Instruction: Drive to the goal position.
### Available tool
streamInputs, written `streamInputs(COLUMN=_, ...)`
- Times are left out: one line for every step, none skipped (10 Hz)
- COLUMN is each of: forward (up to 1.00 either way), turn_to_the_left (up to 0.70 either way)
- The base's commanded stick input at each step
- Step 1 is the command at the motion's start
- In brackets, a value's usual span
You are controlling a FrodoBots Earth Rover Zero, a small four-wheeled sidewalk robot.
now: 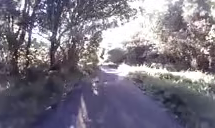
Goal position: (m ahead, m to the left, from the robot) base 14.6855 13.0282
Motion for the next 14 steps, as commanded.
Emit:
streamInputs(forward=0.70, turn_to_the_left=-0.14)
streamInputs(forward=0.70, turn_to_the_left=-0.14)
streamInputs(forward=0.70, turn_to_the_left=-0.10)
streamInputs(forward=0.70, turn_to_the_left=0.00)
streamInputs(forward=0.70, turn_to_the_left=0.00)
streamInputs(forward=0.70, turn_to_the_left=0.00)
streamInputs(forward=0.70, turn_to_the_left=0.00)
streamInputs(forward=0.70, turn_to_the_left=0.00)
streamInputs(forward=0.70, turn_to_the_left=0.00)
streamInputs(forward=0.70, turn_to_the_left=0.00)
streamInputs(forward=0.70, turn_to_the_left=0.00)
streamInputs(forward=0.70, turn_to_the_left=0.00)
streamInputs(forward=0.70, turn_to_the_left=0.00)
streamInputs(forward=0.70, turn_to_the_left=0.00)
